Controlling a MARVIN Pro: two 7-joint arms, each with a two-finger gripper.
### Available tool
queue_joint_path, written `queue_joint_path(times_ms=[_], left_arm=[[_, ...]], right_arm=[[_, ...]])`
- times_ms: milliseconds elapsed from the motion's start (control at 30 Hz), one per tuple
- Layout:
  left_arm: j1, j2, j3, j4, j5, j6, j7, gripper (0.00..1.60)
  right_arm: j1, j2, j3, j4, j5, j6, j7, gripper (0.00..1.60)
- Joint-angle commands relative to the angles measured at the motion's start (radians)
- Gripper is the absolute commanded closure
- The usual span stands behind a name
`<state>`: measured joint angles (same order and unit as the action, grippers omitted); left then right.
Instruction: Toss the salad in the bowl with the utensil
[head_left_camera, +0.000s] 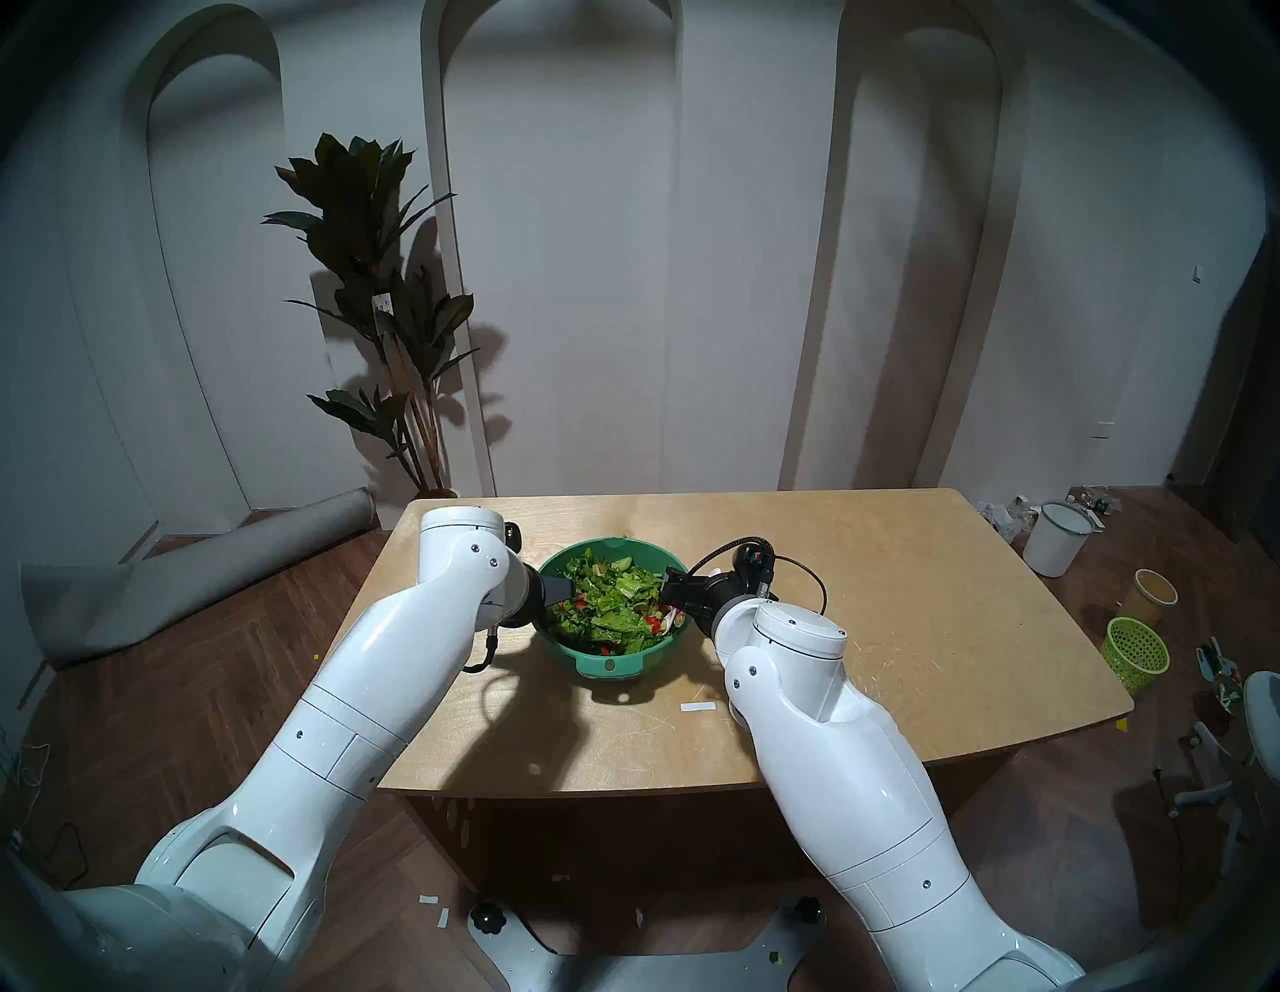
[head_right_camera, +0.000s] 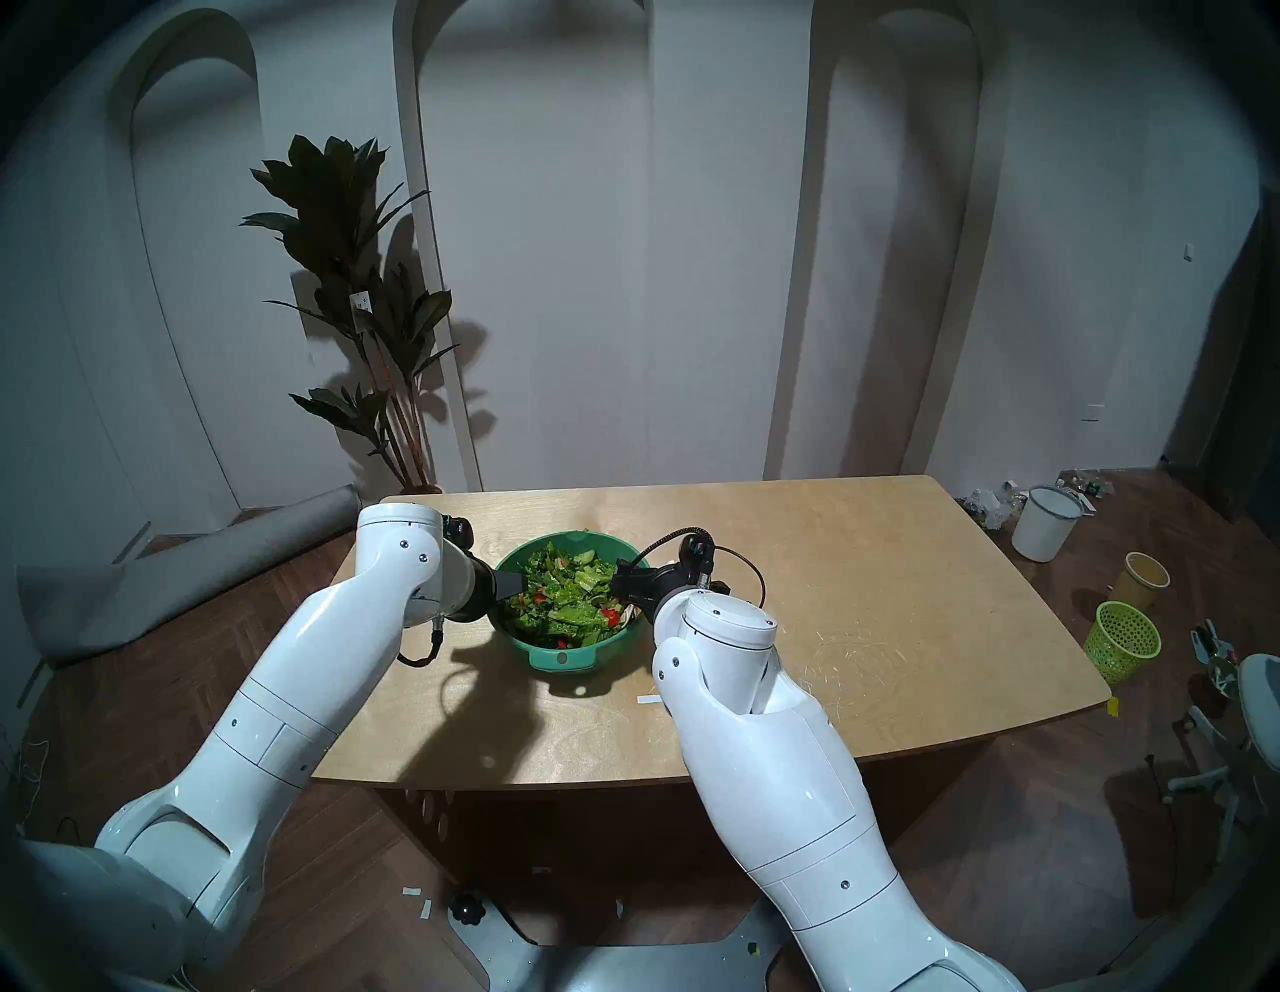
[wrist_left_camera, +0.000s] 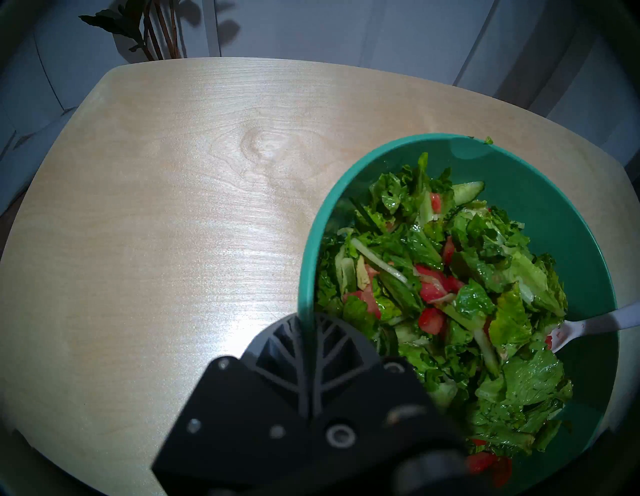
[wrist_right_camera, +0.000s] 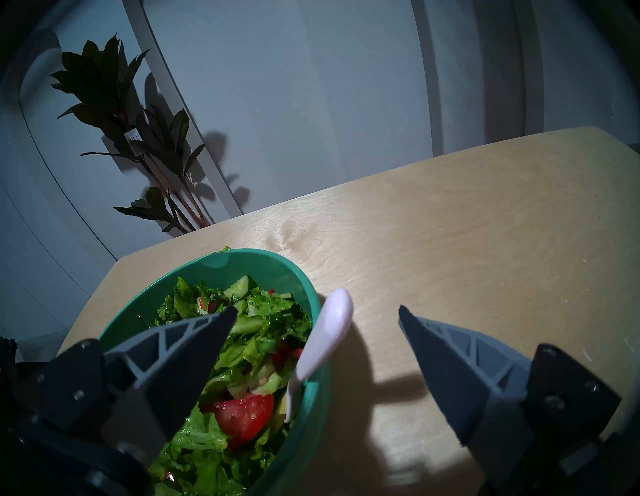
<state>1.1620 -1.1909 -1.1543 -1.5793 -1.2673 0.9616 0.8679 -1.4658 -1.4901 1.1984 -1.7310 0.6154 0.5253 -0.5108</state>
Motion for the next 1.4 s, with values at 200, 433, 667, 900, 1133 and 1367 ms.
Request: queue_joint_path(times_ms=[200,433,667,900,1133,1367], left_arm=[[-0.016,0.001,-0.002,-0.012,0.006,-0.002,0.094,1.60],[-0.017,0.000,-0.001,-0.013,-0.003,-0.002,0.110,1.60],[-0.017,-0.001,-0.001,-0.013,-0.004,-0.002,0.112,1.60],[-0.017,-0.001,-0.001,-0.013,-0.005,-0.002,0.112,1.60],[-0.017,0.000,-0.002,-0.012,0.000,-0.002,0.105,1.60],[-0.017,0.000,-0.002,-0.012,0.003,-0.002,0.100,1.60]], right_arm=[[0.002,0.003,-0.010,0.000,-0.015,-0.048,0.015,0.10],[0.005,0.004,-0.020,0.008,-0.025,-0.065,0.021,0.54],[0.009,0.005,-0.025,0.012,-0.032,-0.071,0.025,0.53],[0.017,0.008,-0.024,0.023,-0.039,-0.083,0.032,0.48],[0.030,0.003,-0.021,0.031,-0.041,-0.081,0.036,0.62],[0.037,-0.005,-0.021,0.045,-0.044,-0.081,0.039,0.85]])
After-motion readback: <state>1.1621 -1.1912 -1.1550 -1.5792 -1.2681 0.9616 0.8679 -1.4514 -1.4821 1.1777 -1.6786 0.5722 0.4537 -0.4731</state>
